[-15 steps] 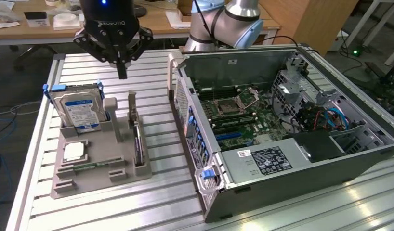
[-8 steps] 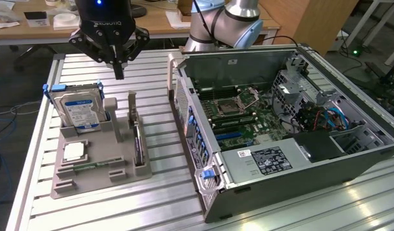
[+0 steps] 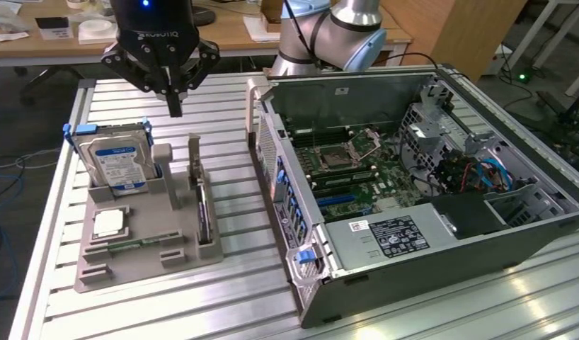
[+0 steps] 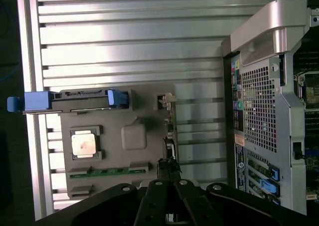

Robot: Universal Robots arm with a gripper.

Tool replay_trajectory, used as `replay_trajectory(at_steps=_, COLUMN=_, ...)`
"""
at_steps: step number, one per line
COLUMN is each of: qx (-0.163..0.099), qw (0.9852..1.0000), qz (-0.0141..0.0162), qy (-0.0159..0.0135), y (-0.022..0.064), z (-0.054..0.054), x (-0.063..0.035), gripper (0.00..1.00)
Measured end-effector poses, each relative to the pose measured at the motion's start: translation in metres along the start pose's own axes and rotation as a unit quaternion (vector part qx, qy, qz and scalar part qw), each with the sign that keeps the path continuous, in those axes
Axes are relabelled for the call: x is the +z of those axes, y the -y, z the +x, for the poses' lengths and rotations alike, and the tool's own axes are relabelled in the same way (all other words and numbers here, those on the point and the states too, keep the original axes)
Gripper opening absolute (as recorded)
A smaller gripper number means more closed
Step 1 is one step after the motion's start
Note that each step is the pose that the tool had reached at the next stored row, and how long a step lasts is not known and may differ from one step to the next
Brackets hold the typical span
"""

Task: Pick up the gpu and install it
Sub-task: 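Pick up the gpu and move the gpu toward the slot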

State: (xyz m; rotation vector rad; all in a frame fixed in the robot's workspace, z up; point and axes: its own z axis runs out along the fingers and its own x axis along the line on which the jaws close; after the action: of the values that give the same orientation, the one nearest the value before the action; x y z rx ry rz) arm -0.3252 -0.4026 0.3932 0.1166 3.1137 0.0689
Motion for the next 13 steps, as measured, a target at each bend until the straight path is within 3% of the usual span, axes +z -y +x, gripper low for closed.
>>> replay_trajectory(at_steps=9, qx=0.000, qw=1.0000, qz=0.0000, qy=0.0000, y=0.0000, z=0.0000, x=0.0000, gripper=0.11)
replay_trajectory(at_steps=11, qx=0.000, qw=1.0000, qz=0.0000, qy=0.0000, y=0.0000, z=0.0000, x=0.0000, gripper=0.17)
replay_trajectory(at_steps=13, qx=0.000, qw=1.0000, qz=0.0000, qy=0.0000, y=0.0000, z=0.0000, x=0.0000, gripper=0.17)
